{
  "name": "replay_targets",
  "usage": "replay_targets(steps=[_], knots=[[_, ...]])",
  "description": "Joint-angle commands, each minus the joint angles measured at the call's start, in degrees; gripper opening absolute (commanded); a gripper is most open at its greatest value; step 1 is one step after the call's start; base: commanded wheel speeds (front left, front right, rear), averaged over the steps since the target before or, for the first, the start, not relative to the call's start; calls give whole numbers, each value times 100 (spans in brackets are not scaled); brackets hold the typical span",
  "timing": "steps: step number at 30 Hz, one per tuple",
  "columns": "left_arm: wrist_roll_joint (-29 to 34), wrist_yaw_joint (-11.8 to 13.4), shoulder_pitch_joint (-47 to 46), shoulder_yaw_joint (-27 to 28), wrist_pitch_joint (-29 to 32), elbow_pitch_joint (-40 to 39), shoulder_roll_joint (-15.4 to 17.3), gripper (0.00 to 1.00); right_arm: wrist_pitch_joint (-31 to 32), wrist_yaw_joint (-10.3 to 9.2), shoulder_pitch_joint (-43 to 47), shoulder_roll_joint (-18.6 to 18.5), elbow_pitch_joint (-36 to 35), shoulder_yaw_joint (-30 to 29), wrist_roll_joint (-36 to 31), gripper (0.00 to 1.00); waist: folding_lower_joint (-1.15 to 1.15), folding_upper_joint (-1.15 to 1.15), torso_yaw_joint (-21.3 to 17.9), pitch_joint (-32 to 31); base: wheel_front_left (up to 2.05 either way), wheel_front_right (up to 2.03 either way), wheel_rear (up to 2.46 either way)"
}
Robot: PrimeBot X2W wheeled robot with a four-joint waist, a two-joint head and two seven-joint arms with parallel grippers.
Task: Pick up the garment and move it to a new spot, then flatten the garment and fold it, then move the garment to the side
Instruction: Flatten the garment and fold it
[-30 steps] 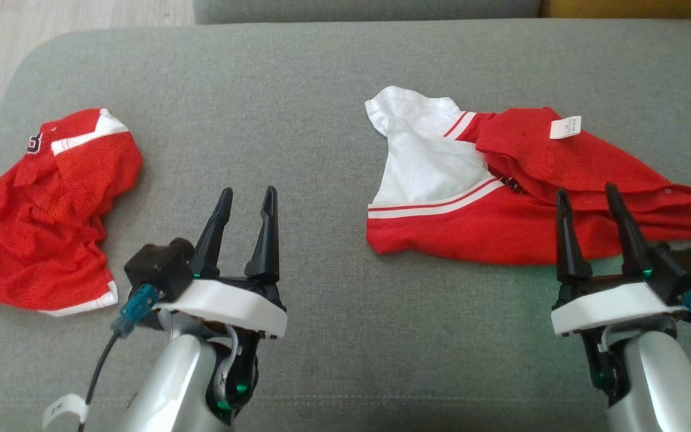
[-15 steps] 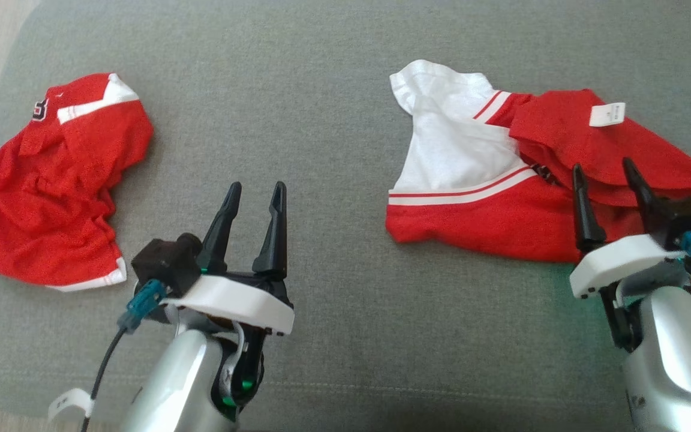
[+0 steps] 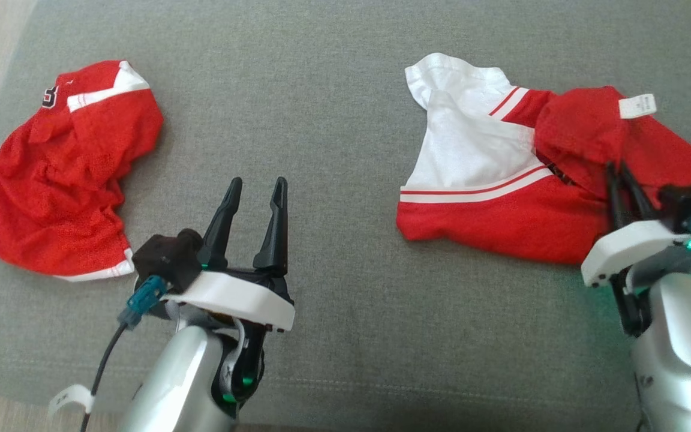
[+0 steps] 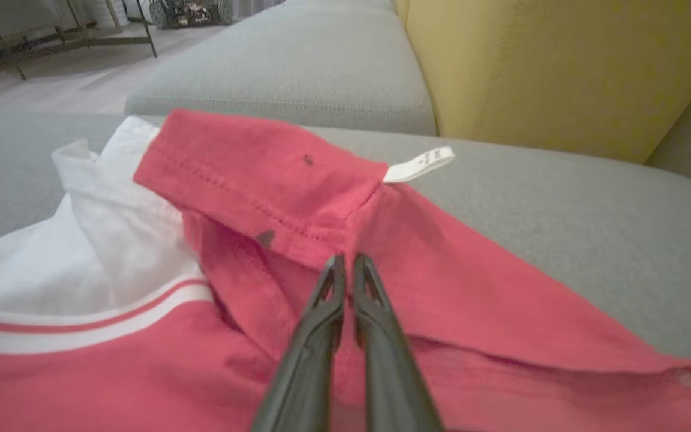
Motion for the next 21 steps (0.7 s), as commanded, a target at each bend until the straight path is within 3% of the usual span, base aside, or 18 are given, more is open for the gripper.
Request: replay_targets(steps=[1,9,17,21], knots=[[-10,-26,-227,147,-70,-133,31,100,-225,43,-284,-102,-173,76,41,0,0,0,-1,-32,0,0,0],[-40,-5,-198,97,-70,-119,31,100,-379,43,-955,-393,-451,-176,222,0,0,0,-20,-183,0,0,0],[-110,1,-274,1,-70,-168,31,100,106,43,-1877,-1150,-259,-643,349,0,0,0,95,-72,0,0,0],[-146,-2,-334,-30,-70,-175,31,100,265,43,-2367,-1551,213,-900,197,0,0,0,213,6,0,0,0]])
